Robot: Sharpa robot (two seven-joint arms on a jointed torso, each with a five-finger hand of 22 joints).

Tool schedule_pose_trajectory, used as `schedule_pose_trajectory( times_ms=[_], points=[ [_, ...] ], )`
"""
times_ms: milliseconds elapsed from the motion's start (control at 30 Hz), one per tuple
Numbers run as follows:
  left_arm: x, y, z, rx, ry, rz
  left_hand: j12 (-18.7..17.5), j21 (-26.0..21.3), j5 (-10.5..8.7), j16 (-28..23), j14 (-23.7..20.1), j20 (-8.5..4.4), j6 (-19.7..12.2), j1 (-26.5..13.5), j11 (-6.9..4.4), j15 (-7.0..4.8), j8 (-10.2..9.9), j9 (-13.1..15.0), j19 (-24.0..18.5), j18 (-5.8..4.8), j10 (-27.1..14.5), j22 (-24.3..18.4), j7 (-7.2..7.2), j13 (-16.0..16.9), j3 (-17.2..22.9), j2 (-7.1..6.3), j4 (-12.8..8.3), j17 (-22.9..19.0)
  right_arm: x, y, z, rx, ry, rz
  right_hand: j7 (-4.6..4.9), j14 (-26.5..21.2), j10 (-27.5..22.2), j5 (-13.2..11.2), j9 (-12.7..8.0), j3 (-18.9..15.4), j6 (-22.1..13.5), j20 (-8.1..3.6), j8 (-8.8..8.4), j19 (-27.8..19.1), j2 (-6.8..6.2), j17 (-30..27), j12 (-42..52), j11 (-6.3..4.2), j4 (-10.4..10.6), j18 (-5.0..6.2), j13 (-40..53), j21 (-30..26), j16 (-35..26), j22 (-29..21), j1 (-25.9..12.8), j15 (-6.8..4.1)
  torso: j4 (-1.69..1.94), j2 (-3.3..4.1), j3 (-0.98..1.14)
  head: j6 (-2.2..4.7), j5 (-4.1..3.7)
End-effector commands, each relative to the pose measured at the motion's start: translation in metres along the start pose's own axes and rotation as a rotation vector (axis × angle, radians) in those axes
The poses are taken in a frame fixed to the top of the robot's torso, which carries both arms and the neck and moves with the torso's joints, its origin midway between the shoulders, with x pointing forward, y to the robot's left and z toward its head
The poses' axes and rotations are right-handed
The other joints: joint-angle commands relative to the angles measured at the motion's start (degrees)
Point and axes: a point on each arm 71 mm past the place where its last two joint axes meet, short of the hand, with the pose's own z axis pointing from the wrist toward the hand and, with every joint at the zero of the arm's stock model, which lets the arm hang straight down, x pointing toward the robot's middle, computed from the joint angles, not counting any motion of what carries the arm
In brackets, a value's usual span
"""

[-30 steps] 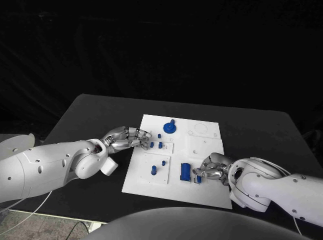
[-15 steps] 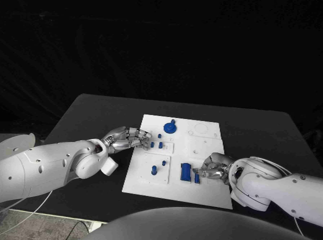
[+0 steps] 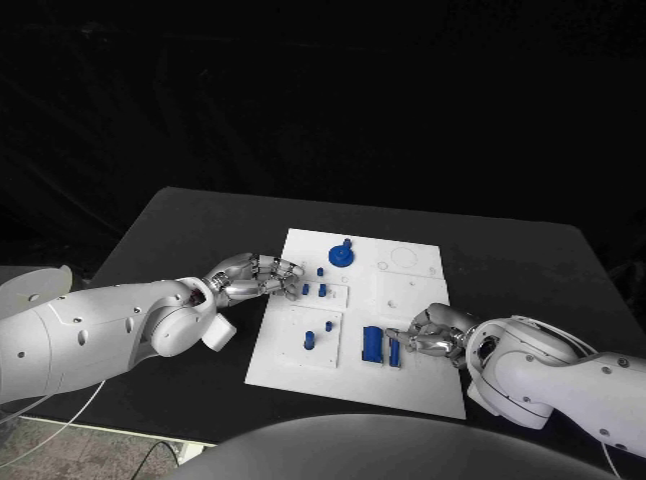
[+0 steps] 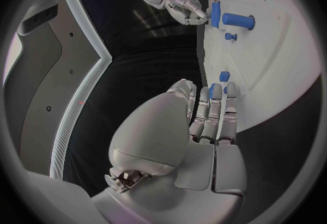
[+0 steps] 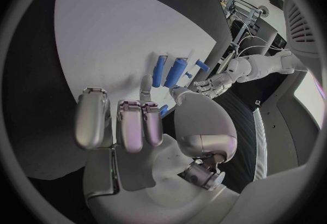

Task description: Assemble the parts on the task board

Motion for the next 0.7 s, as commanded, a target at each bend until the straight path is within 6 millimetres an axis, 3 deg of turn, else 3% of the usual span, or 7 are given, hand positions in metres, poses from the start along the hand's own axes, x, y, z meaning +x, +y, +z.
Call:
schedule_pose_trajectory(
  times_ms=[33, 233, 267, 367, 433, 533, 700],
  points=[
    [0.002, -0.001, 0.0, 0.011, 0.015, -0.008, 0.0, -0.1, 0.26, 0.2, 0.1, -0.28, -0.1, 0.5, 0.21, 0.25, 0.3, -0.1, -0.2, -0.45, 0.2, 0.1, 0.34, 0.0, 0.3, -0.02, -0.1, 0.0, -0.011, 0.007, -0.006, -0.107, -0.106, 0.038, 0.02, 4.7, 6.1, -1.1, 0.0, -1.6, 0.5, 0.2, -0.4, 1.7, 0.28, 6.8, 0.2, 0.06, 0.0, 0.53, 15.1, 0.6, 0.4, 10.3, -1.9, 0.07, 0.08, -0.03, -0.01, 0.01, -0.04],
    [0.002, -0.001, 0.0, 0.012, 0.014, -0.007, 0.0, -0.1, 0.28, 0.2, 0.1, -0.29, -0.1, 0.5, 0.22, 0.25, 0.3, -0.1, -0.2, -0.46, 0.2, 0.1, 0.34, -0.1, 0.4, -0.01, -0.2, -0.1, -0.026, 0.01, -0.013, -0.173, -0.173, 0.097, 0.06, 4.7, 6.1, -2.3, -0.7, -6.2, 0.9, 0.14, -1.7, 2.0, 1.02, 7.0, 0.2, 0.07, 0.0, 0.34, 15.1, 1.6, 0.6, 10.6, -5.7, 0.0, 0.05, -0.01, -0.01, 0.01, -0.12],
    [0.002, -0.001, 0.0, 0.013, 0.013, -0.007, 0.0, -0.1, 0.28, 0.2, 0.1, -0.29, -0.1, 0.5, 0.22, 0.25, 0.3, -0.1, -0.2, -0.46, 0.2, 0.1, 0.34, -0.1, 0.4, -0.01, -0.2, -0.1, -0.029, 0.01, -0.014, -0.188, -0.187, 0.104, 0.23, 4.7, 6.1, -2.9, -1.6, -7.2, 0.8, 0.2, -2.94, 2.0, 1.42, 6.7, 0.2, 0.24, 0.0, 0.28, 15.1, 1.8, 0.5, 10.6, -6.4, 0.05, 0.07, -0.01, -0.02, 0.01, -0.17],
    [0.002, -0.001, 0.0, 0.014, 0.012, -0.007, 0.0, -0.1, 0.29, 0.2, 0.1, -0.29, -0.1, 0.5, 0.22, 0.26, 0.4, -0.1, -0.2, -0.46, 0.2, 0.1, 0.34, -0.1, 0.4, -0.01, -0.2, -0.1, -0.037, 0.01, -0.015, -0.249, -0.219, 0.107, 1.44, 4.7, 6.1, -4.6, -7.7, -10.8, 1.1, 0.83, -9.87, 2.2, 3.08, 6.7, 0.2, 1.34, -0.1, 0.07, 15.1, 2.7, 0.6, 10.8, -6.9, 1.01, 0.11, -0.02, -0.03, 0.01, -0.07],
    [0.001, -0.001, 0.0, 0.013, 0.012, -0.007, 0.0, -0.1, 0.29, 0.2, 0.1, -0.29, -0.1, 0.5, 0.22, 0.26, 0.4, -0.1, -0.2, -0.46, 0.2, 0.1, 0.34, -0.1, 0.4, -0.01, -0.2, -0.1, -0.039, 0.009, -0.015, -0.277, -0.22, 0.092, 2.01, 4.7, 6.1, -5.9, -10.4, -12.3, 1.4, 1.14, -12.77, 2.3, 3.66, 7.0, 0.2, 1.77, -0.1, -0.04, 15.1, 3.4, 0.8, 11.0, -6.9, 1.43, 0.06, 0.02, -0.01, 0.01, 0.01],
    [0.001, -0.001, 0.0, 0.012, 0.011, -0.007, 0.0, -0.1, 0.29, 0.2, 0.1, -0.29, -0.1, 0.5, 0.22, 0.26, 0.4, -0.1, -0.2, -0.46, 0.2, 0.1, 0.34, -0.1, 0.4, -0.01, -0.2, -0.1, -0.039, 0.007, -0.013, -0.31, -0.185, 0.055, 2.92, 4.7, 6.1, -8.3, -15.3, -15.1, 3.2, 1.86, -17.48, 2.6, 5.59, 7.2, 0.2, 2.38, -0.3, -0.31, 15.1, 4.8, 1.0, 11.4, -6.5, 2.17, 0.05, 0.02, -0.02, 0.01, -0.1],
    [0.002, -0.001, 0.0, 0.012, 0.013, -0.007, 0.0, -0.1, 0.29, 0.2, 0.1, -0.29, -0.1, 0.5, 0.22, 0.26, 0.4, -0.1, -0.2, -0.46, 0.2, 0.1, 0.34, -0.1, 0.4, -0.01, -0.2, -0.1, -0.032, 0.004, -0.01, -0.34, -0.106, 0.003, 3.29, 4.8, 6.1, -10.6, -19.2, -18.4, 4.7, 2.36, -20.93, 2.9, 7.28, 7.8, 0.2, 3.0, 0.0, -0.58, 15.1, 6.3, 1.3, 11.8, -6.4, 2.58, 0.0, 0.01, -0.01, 0.01, -0.1]
  ],
)
